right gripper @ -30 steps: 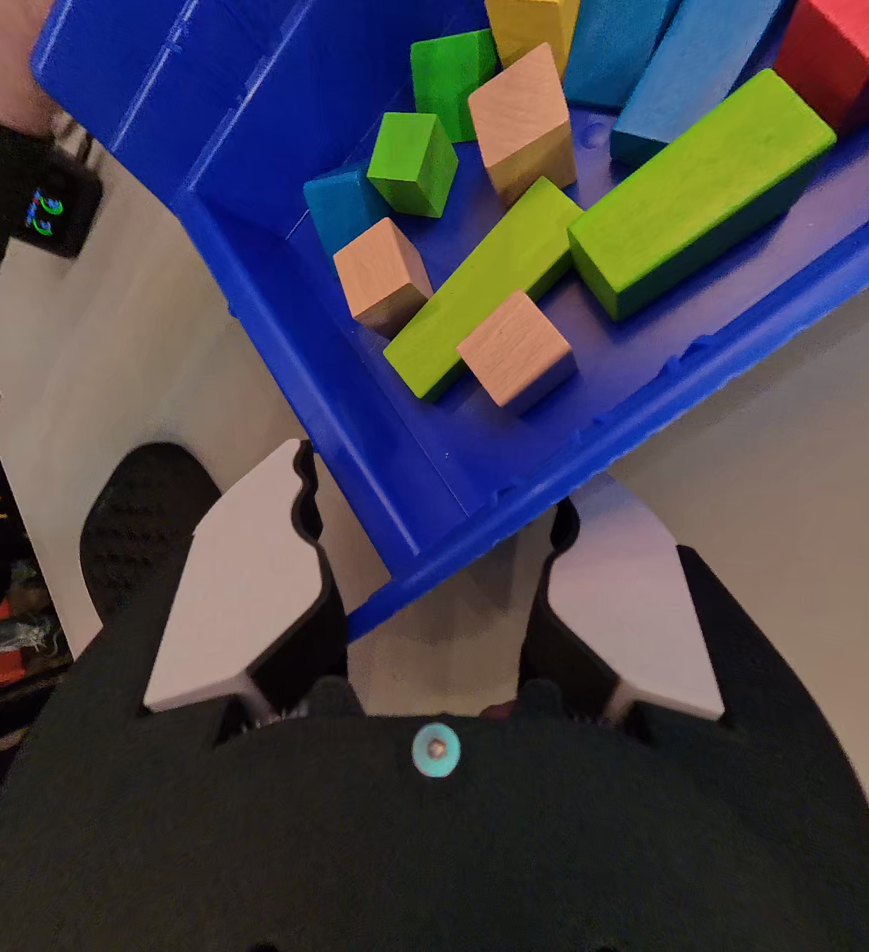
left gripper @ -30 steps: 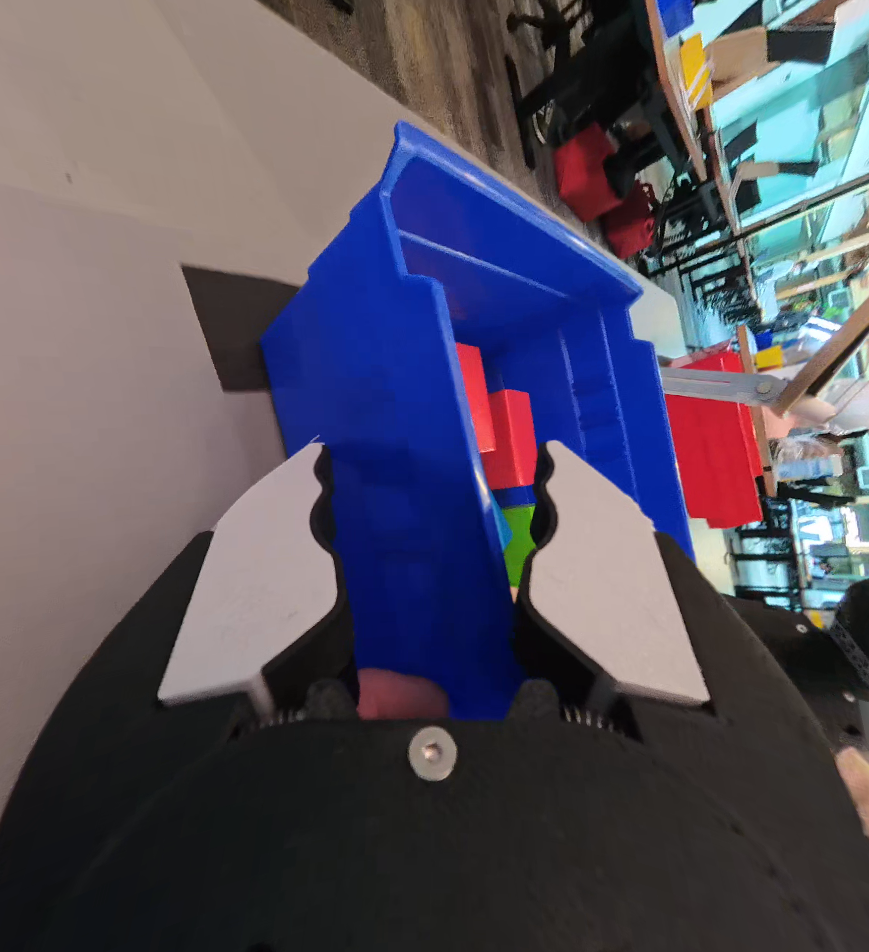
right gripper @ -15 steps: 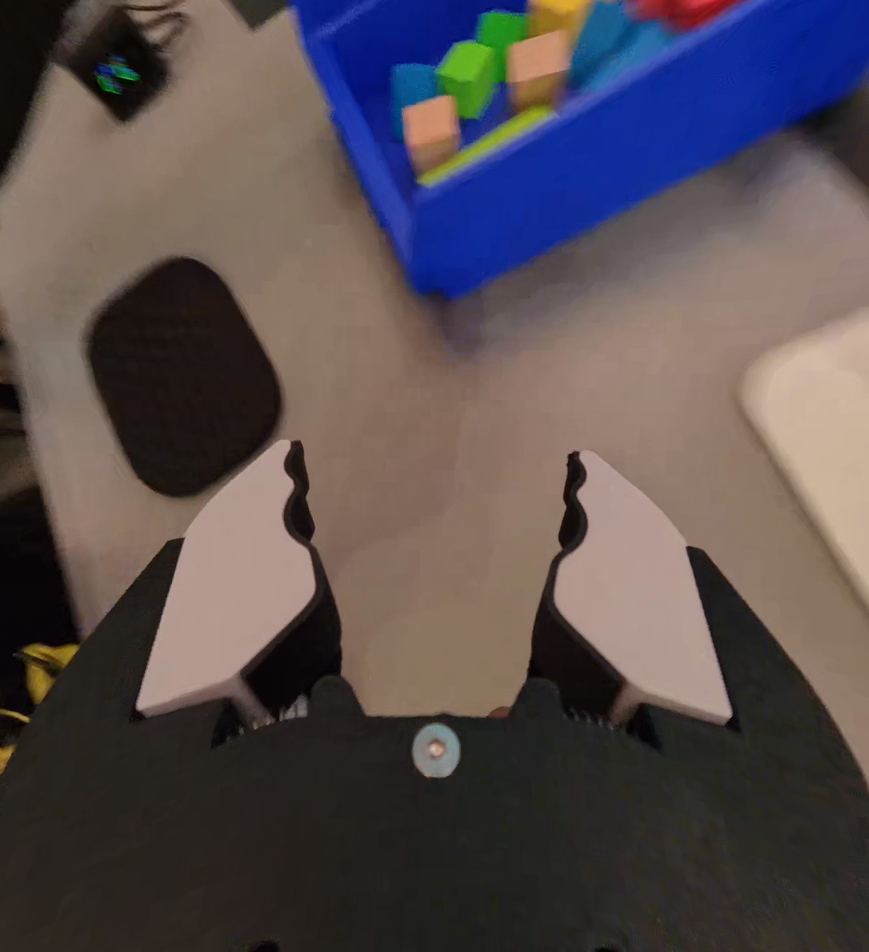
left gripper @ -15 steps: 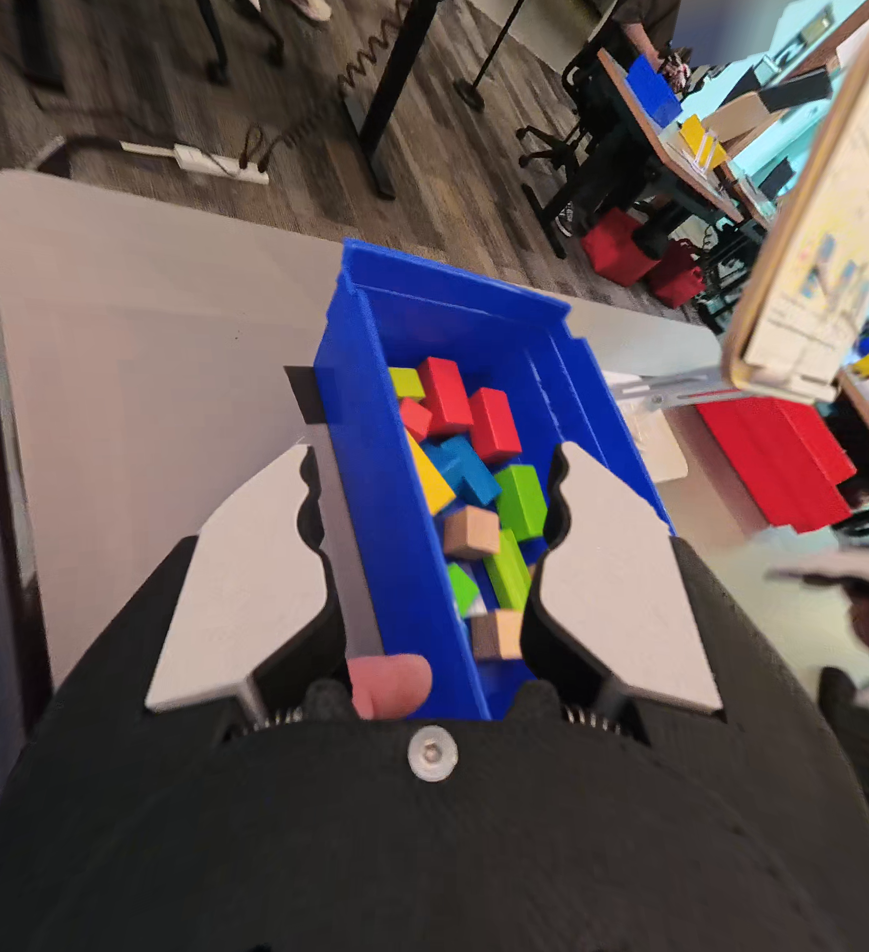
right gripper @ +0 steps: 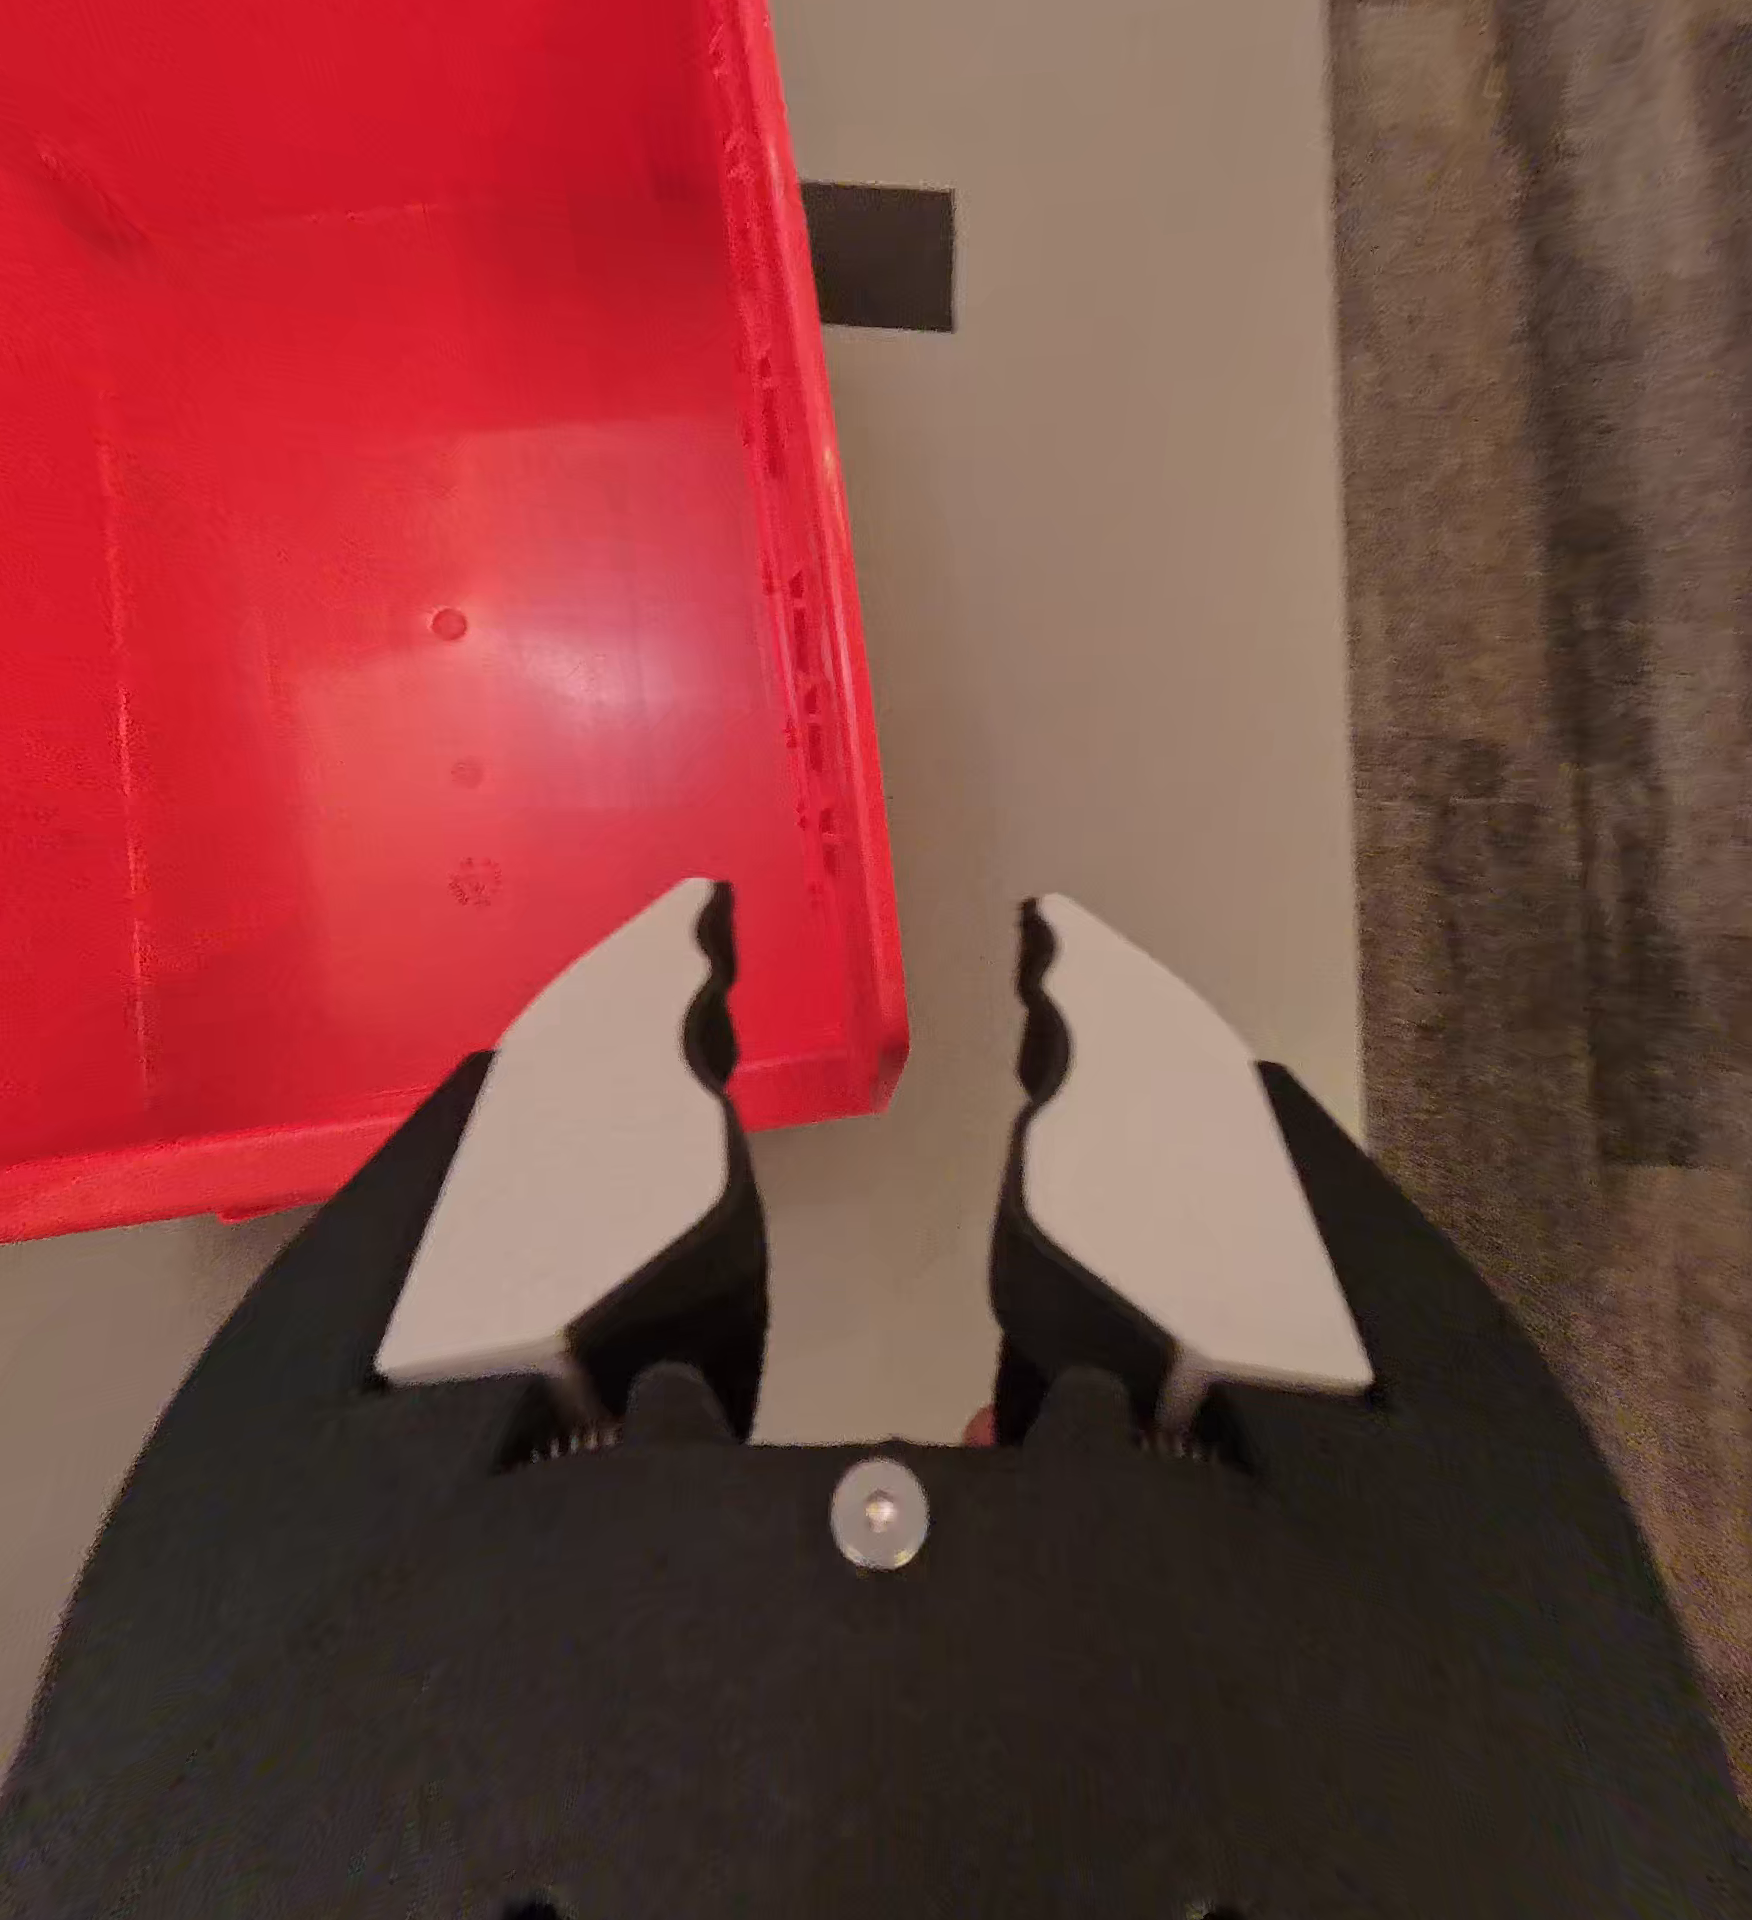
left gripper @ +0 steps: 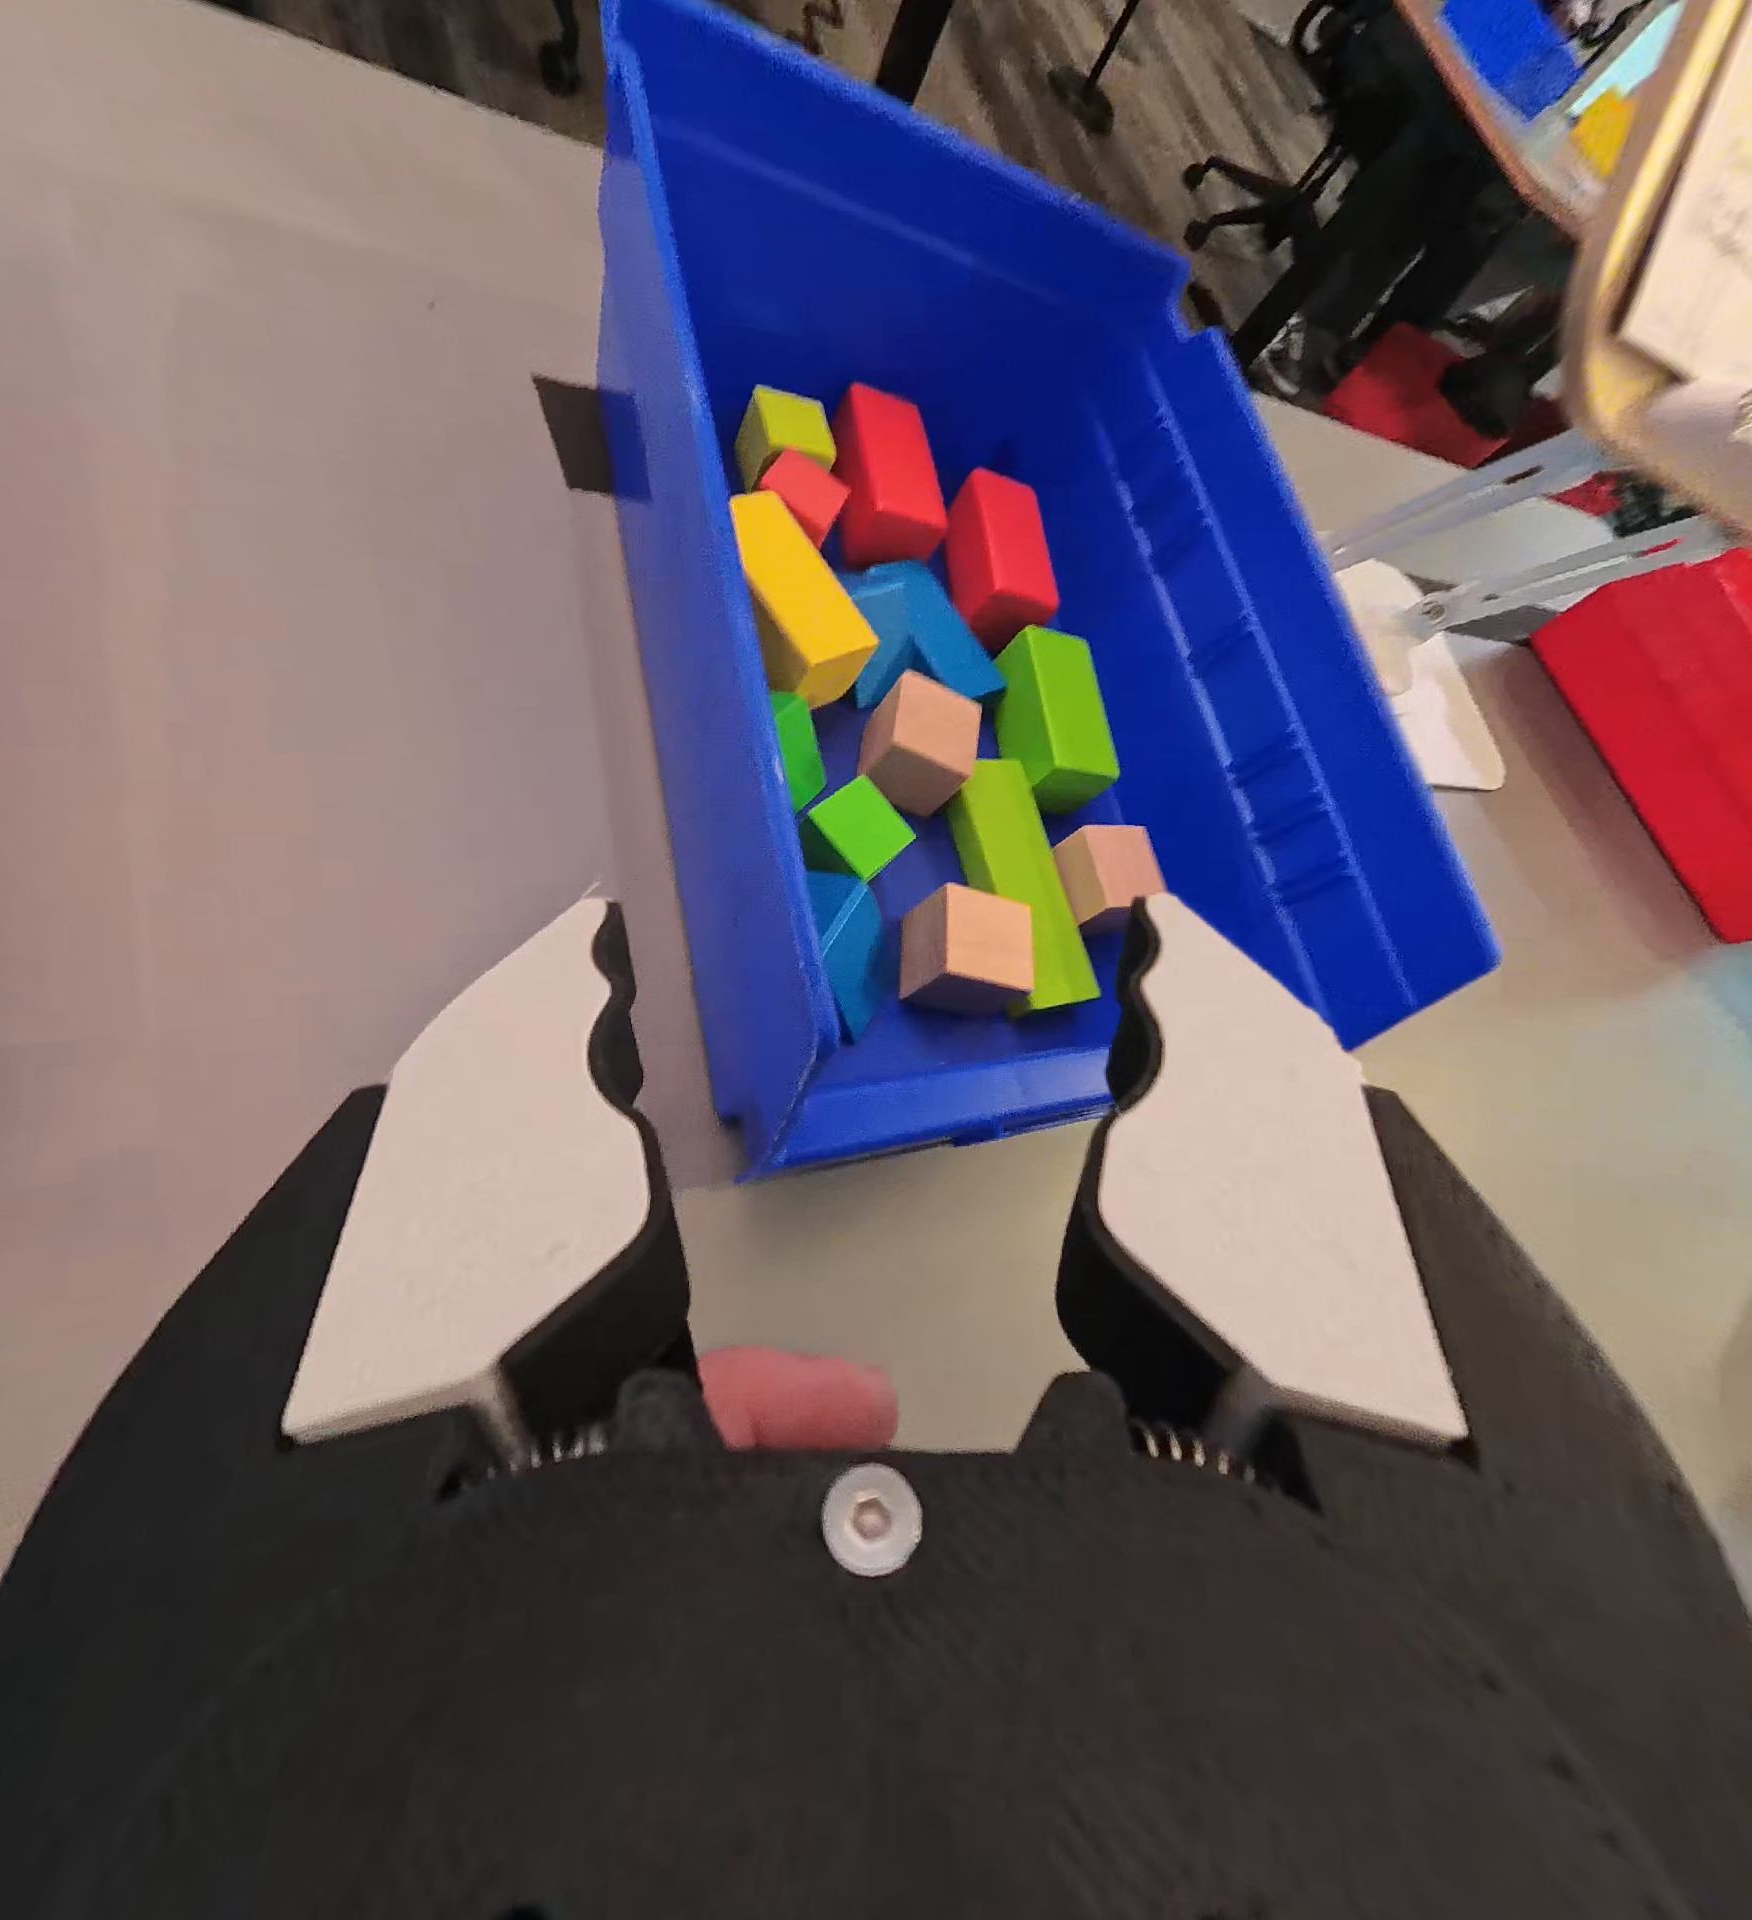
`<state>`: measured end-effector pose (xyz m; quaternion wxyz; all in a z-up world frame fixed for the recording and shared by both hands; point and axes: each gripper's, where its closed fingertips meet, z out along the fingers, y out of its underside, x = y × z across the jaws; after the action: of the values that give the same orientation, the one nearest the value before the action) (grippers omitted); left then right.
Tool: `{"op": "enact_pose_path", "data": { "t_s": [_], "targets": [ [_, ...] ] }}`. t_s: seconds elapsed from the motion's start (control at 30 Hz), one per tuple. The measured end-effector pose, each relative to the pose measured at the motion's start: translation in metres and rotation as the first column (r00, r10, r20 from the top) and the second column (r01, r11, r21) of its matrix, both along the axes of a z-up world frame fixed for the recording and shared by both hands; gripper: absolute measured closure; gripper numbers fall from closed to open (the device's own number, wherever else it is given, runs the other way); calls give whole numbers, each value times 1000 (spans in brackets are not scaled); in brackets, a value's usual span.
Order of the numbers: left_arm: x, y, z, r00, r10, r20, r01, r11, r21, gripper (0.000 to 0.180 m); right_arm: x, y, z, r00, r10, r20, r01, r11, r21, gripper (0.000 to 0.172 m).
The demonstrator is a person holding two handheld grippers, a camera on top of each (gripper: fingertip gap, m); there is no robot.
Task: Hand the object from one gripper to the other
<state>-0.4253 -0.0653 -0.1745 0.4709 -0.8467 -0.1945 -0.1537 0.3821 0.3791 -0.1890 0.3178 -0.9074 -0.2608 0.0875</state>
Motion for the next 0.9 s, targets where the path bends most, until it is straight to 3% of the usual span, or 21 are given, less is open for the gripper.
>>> {"op": "enact_pose_path", "data": {
  "t_s": [0.07, 0.1, 0.13, 0.4, 0.5, 0.57, 0.67, 0.73, 0.8, 0.9],
  "targets": [
    [0, 0, -11, 1000, 17, -3, -17, 999, -29, 92, -1, -2, -16, 1000, 22, -3, -22, 997, -69, 142],
    [2, 1, -13, 1000, 23, 10, -23, 999, -28, 92, 0, -4, -22, 1000, 27, 6, -26, 996, -88, 161],
    [3, 2, -14, 999, 28, 24, -27, 999, -19, 93, -1, -5, -25, 1000, 20, 0, -20, 996, -91, 165],
    [18, -1, -21, 999, 43, 29, -42, 999, -35, 93, -9, -35, -28, 991, -123, -44, 121, 991, -54, 171],
    [17, -5, -12, 998, 63, -1, -63, 998, -17, 92, -15, -35, -26, 994, -103, -39, 102, 994, -35, 161],
    [17, -10, -1, 997, 61, -44, -62, 998, -8, 92, -9, -35, -13, 991, -136, -10, 136, 991, 9, 114],
    [23, -16, 23, 989, 33, -141, -33, 999, 2, 95, -20, -45, 43, 994, -111, -8, 110, 974, 200, 105],
    [29, -16, 34, 979, 1, -205, -5, 1000, -18, 97, -55, -63, 76, 1000, -14, -16, 18, 963, 267, 111],
    [41, -8, 42, 969, -46, -242, 39, 999, -35, 99, -103, -85, 93, 995, 99, -24, -88, 955, 284, 111],
    [62, 16, 45, 952, -122, -281, 99, 991, -94, 103, -182, -120, 93, 960, 279, -34, -258, 922, 290, 111]
  ]
}}
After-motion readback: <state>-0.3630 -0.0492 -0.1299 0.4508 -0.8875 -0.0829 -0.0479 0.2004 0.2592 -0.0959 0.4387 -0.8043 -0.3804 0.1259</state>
